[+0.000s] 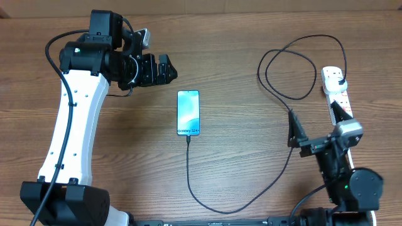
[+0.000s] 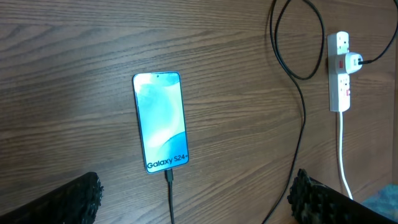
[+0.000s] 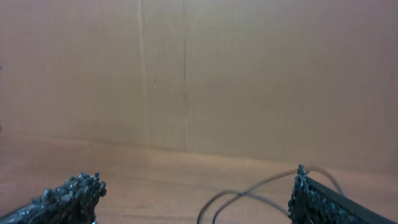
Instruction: Plug charger to phone and switch on socket
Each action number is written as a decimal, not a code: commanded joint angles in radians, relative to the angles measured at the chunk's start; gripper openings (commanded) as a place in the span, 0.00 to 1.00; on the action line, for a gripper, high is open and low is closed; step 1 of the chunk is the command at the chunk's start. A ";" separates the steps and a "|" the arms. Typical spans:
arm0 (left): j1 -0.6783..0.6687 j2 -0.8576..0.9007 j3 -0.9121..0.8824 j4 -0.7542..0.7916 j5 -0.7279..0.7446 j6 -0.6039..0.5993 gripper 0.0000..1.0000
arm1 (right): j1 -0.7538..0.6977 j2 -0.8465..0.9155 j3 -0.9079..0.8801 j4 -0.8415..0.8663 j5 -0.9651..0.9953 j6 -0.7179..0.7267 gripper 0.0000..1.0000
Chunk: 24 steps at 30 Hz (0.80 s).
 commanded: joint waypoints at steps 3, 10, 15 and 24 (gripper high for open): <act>0.002 0.006 0.005 0.001 -0.005 -0.002 1.00 | 0.006 -0.109 -0.154 0.075 0.032 -0.002 1.00; 0.002 0.006 0.005 0.001 -0.005 -0.002 1.00 | 0.006 -0.203 -0.300 0.154 0.032 -0.002 1.00; 0.002 0.006 0.005 0.001 -0.005 -0.002 1.00 | 0.006 -0.239 -0.349 0.159 0.032 -0.002 1.00; 0.002 0.006 0.005 0.001 -0.005 -0.002 1.00 | 0.006 -0.301 -0.381 0.045 0.026 0.003 1.00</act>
